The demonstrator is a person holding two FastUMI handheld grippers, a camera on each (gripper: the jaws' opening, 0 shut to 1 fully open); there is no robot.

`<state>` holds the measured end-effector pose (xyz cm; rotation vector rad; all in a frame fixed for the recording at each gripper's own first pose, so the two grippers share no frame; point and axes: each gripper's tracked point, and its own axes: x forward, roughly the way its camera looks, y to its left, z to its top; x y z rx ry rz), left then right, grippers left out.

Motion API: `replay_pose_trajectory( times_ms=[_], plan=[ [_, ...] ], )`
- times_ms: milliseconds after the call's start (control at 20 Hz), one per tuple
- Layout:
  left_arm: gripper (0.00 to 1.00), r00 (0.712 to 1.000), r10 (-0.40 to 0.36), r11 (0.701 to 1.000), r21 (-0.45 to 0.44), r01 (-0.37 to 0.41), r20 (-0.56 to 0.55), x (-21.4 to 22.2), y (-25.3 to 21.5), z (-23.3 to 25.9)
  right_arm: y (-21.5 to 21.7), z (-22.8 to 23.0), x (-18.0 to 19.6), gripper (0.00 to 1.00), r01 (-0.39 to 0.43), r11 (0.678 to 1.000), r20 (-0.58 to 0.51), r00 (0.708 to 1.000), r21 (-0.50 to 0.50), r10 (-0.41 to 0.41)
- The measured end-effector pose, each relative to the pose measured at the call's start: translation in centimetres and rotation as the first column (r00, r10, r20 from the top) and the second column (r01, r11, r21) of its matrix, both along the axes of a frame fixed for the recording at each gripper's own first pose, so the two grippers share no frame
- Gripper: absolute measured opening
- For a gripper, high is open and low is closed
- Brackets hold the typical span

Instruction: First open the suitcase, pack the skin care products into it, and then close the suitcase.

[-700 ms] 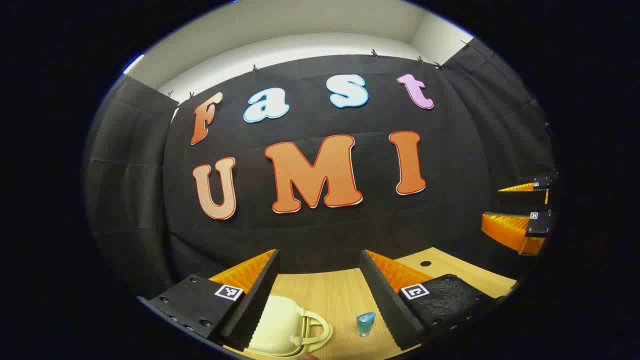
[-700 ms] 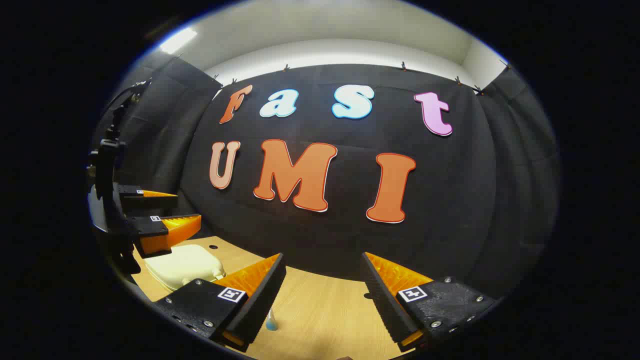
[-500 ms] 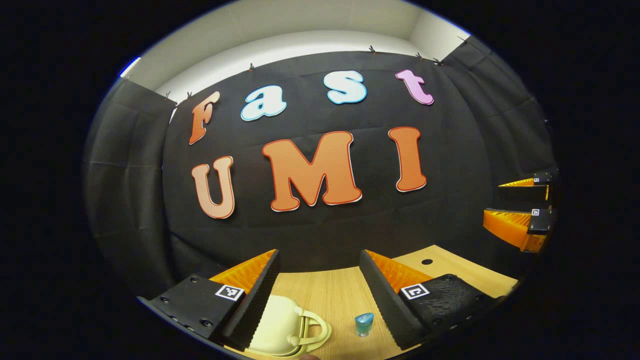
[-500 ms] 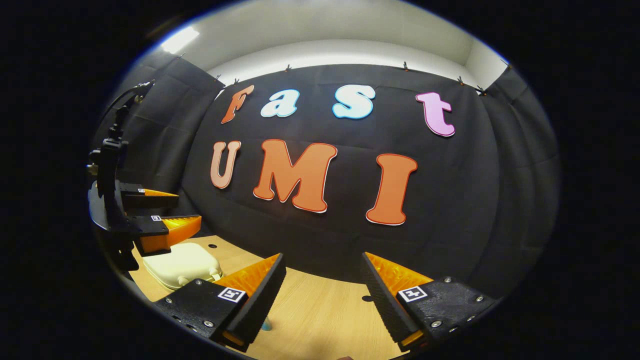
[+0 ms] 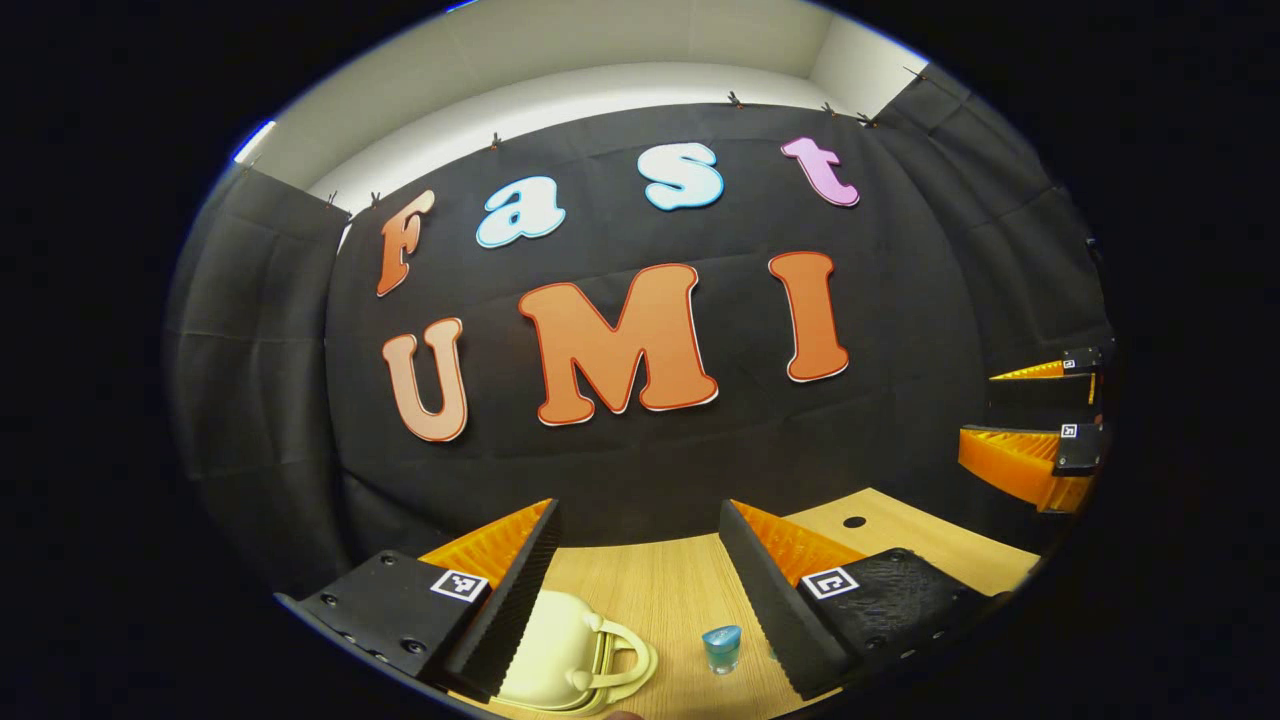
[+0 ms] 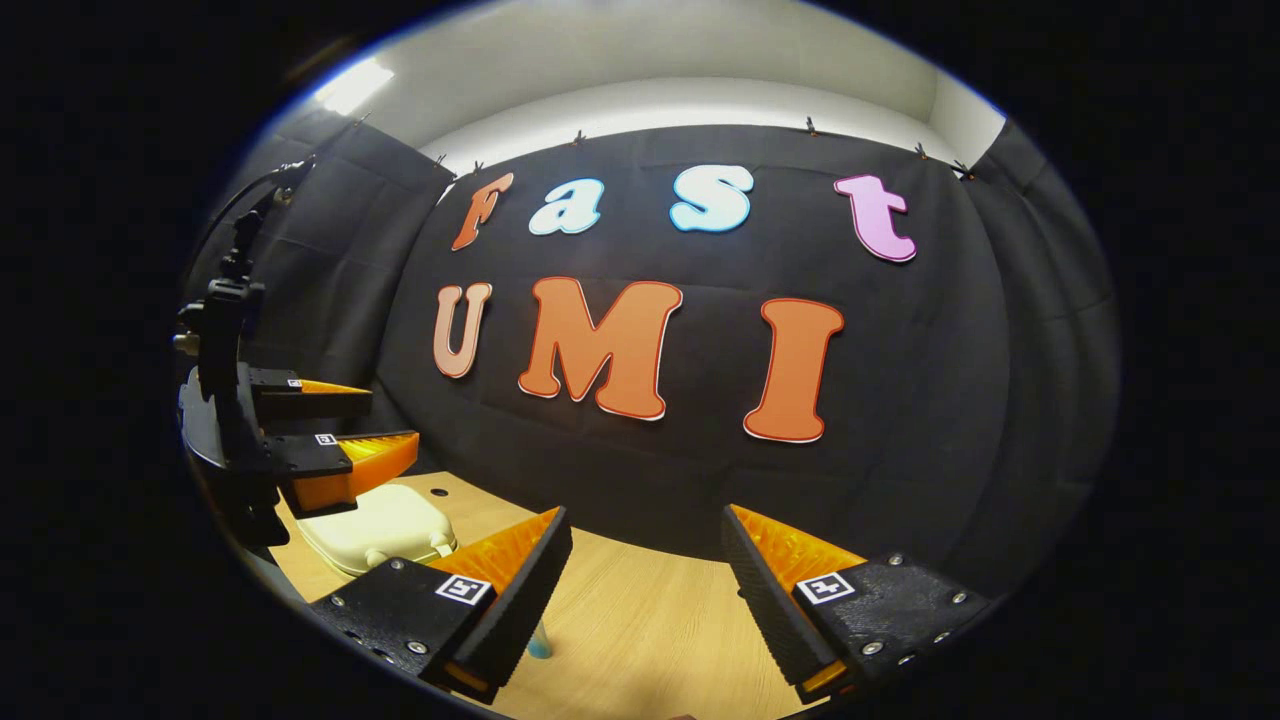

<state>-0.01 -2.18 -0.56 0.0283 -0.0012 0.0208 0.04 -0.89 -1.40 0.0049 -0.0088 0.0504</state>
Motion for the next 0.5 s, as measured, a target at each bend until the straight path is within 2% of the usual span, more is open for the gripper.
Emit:
replay_pose_trajectory(
  times_ms=[250,450,500],
  plan=[
    [0.98,1.0,-0.001,1.0,0.023,0.001,-0.004,0.3,1.3,-0.8,0.9,-0.6,0.4,0.95,0.013,1.0,-0.03,0.999,-0.002,-0.013],
    [1.0,0.998,-0.057,0.996,0.067,0.057,-0.009,1.1,1.6,-1.9,1.5,-1.2,1.2,0.95,0.056,0.998,-0.048,0.997,0.001,-0.056],
    [0.98,0.997,-0.072,0.994,0.08,0.073,-0.02,1.3,1.6,-2.6,1.8,-1.4,1.5,0.95,0.061,0.998,-0.063,0.996,0.008,-0.06]
  ],
)
